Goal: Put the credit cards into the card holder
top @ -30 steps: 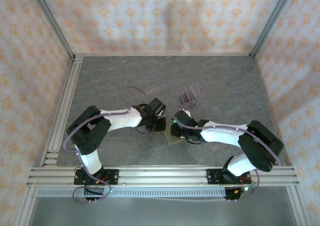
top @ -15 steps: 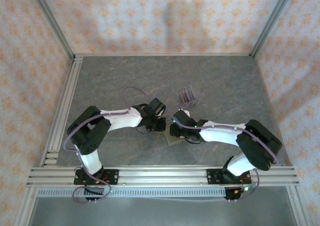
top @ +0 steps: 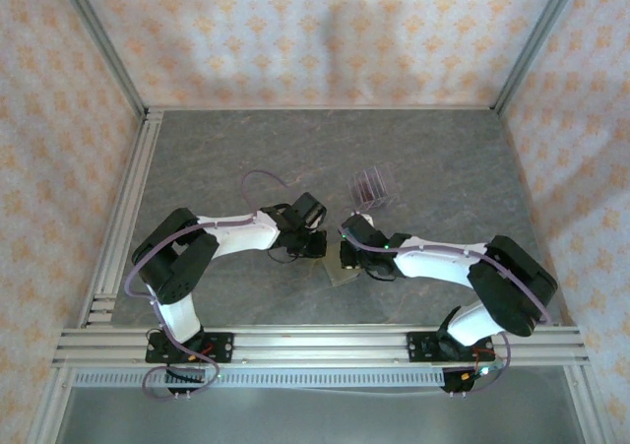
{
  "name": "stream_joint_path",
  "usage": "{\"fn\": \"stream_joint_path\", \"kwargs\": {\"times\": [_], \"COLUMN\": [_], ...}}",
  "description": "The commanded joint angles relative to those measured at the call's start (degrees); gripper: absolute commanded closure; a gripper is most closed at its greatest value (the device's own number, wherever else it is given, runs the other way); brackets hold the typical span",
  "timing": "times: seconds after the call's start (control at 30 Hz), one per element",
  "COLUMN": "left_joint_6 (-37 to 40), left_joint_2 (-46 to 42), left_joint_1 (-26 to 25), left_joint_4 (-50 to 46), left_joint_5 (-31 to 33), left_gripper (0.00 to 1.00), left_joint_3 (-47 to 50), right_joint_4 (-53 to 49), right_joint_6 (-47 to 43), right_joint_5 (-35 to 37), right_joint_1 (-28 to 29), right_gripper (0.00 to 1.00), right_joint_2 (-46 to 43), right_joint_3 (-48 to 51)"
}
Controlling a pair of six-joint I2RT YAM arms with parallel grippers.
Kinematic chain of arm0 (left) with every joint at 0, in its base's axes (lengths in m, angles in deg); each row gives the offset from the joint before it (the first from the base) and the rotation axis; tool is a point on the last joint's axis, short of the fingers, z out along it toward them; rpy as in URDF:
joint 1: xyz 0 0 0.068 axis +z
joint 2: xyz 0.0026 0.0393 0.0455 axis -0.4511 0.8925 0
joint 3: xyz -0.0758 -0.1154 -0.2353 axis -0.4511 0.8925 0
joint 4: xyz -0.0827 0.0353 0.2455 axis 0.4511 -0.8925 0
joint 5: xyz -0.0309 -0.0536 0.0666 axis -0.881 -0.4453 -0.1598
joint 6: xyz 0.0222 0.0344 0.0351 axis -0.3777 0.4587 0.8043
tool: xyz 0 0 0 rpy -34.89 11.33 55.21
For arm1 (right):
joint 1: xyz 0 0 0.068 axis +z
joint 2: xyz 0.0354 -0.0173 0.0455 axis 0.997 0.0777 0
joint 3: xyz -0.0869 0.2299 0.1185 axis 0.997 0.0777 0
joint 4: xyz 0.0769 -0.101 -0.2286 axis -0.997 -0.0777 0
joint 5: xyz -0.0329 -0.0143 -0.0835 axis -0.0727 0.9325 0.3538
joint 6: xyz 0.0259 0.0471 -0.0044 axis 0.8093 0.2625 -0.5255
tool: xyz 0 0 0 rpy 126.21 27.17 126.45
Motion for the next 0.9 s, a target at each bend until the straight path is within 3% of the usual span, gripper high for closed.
{"fn": "stream_joint_path", "kwargs": {"times": [0.0,0.07,0.63,0.87], "left_joint_6": [0.03,0.04,-1.62,-2.44], "left_joint_2": [2.46,1.84,-9.23,-7.82], "left_joint_1": [0.42,0.32,0.45,0.45], "left_joint_4": [-3.47,-3.42,-6.02,-3.37], "left_joint_5": [4.56,4.13,3.87,1.51], "left_gripper": [0.88,0.87,0.86,0.9], "left_joint_3": [2.63,2.54,0.26,0.68], "right_joint_4": [-3.39,-4.21,-15.31,-18.62], "right_joint_6": [-0.9,-1.17,-0.16,-0.09], "right_joint_5": [1.71,2.48,13.37,17.12], "right_joint_1": [0.13,0.13,0.13,0.13], "right_gripper": [0.94,1.0,1.0,1.0], "right_joint_2": [-1.16,-2.21,-9.8,-11.08], "right_joint_3": [-1.78,-1.83,-4.06,-4.83]}}
